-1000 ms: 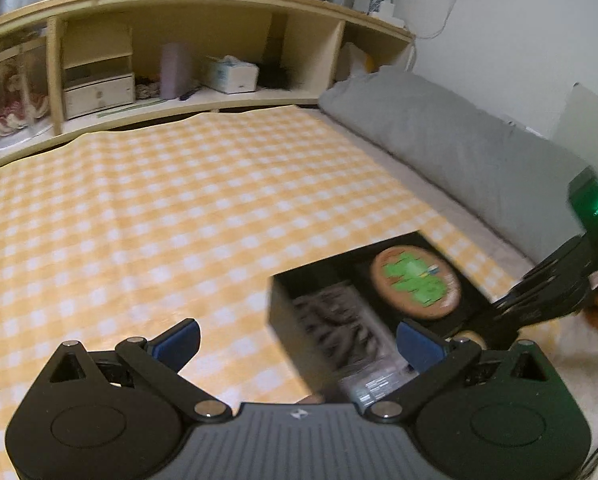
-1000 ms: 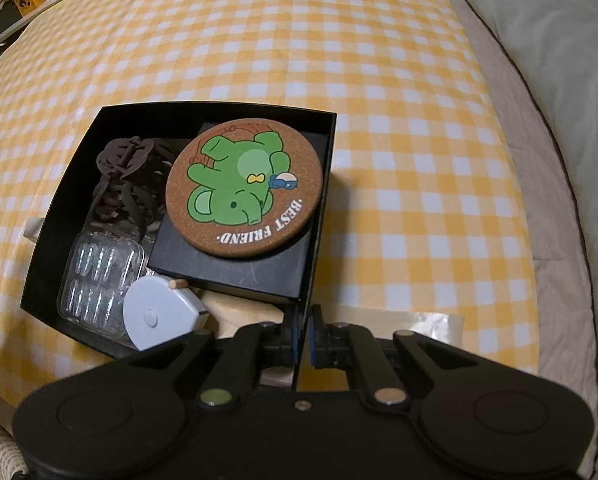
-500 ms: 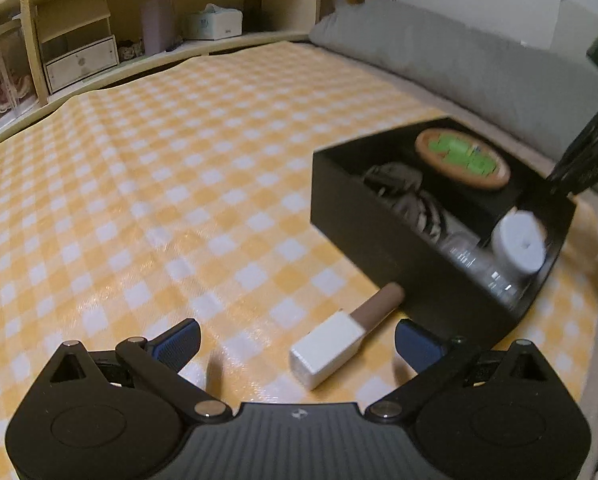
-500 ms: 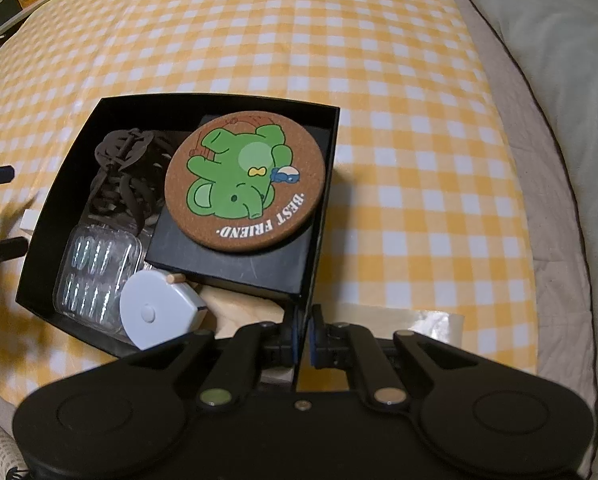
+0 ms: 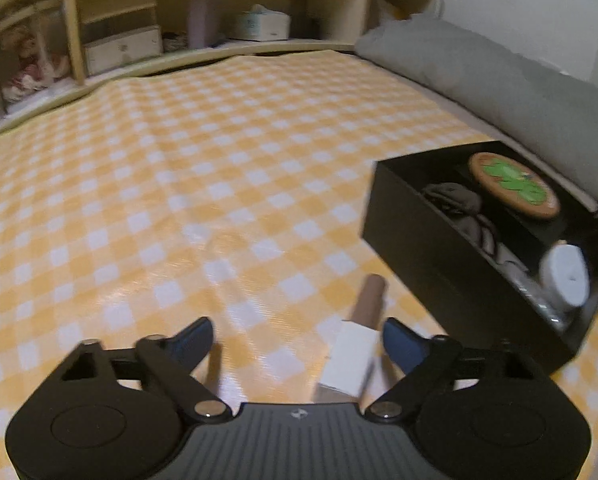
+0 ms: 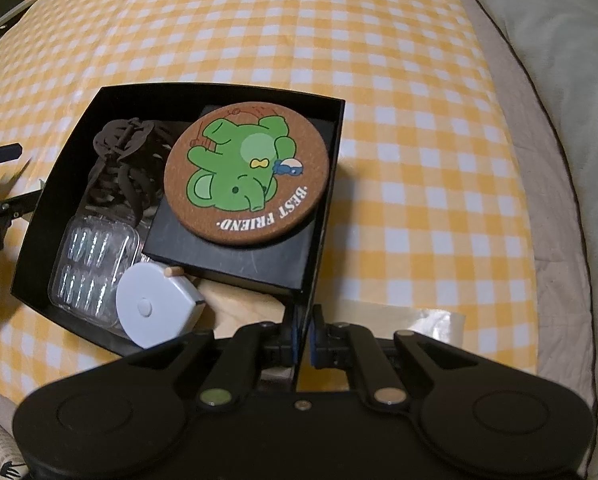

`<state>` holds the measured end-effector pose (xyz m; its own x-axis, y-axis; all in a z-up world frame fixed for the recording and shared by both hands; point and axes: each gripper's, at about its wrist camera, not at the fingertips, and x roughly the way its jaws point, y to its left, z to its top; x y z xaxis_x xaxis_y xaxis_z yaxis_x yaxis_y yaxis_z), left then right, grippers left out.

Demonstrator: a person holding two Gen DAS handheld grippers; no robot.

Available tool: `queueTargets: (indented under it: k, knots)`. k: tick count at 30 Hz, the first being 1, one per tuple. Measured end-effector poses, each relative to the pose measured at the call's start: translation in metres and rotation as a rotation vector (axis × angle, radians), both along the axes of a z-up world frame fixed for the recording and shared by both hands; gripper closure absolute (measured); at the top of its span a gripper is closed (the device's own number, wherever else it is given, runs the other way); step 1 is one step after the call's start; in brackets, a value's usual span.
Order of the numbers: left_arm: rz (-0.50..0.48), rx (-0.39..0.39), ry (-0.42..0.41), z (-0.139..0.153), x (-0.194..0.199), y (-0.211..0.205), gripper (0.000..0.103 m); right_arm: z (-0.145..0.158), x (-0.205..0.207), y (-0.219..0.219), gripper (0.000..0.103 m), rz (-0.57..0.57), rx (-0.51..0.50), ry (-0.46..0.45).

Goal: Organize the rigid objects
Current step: 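Move the left gripper to the white-and-brown stick and grasp it, then lift the stick with the left gripper and carry it over the tray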

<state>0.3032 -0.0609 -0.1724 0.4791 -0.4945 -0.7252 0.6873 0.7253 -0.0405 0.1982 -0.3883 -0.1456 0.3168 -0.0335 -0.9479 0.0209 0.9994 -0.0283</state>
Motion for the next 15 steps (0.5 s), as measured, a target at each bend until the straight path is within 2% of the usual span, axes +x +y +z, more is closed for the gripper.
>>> queueTargets:
  k: [1,3,5,6,7,15]
  knots:
    - [-0.019,-0.006,0.012,-0.001,-0.001,-0.001,0.033,0.000,0.000,0.001,0.097,0.003,-0.003,0.001]
    - [-0.059,-0.011,0.035,-0.003,-0.003,-0.005,0.046,-0.002,0.000,0.003,0.097,0.000,-0.004,0.002]
    - [-0.086,0.006,0.049,-0.006,-0.005,-0.010,0.061,-0.001,0.000,0.002,0.097,0.003,-0.005,0.001]
    - [-0.092,0.018,0.049,-0.007,-0.006,-0.012,0.074,-0.001,0.000,0.002,0.097,0.003,-0.004,0.001]
    - [-0.097,0.022,0.048,-0.007,-0.007,-0.012,0.080,-0.001,0.000,0.002,0.097,0.002,-0.004,0.001]
    - [-0.100,0.038,0.137,-0.003,-0.005,-0.004,0.081,-0.001,-0.001,0.001,0.097,0.003,-0.007,0.002]
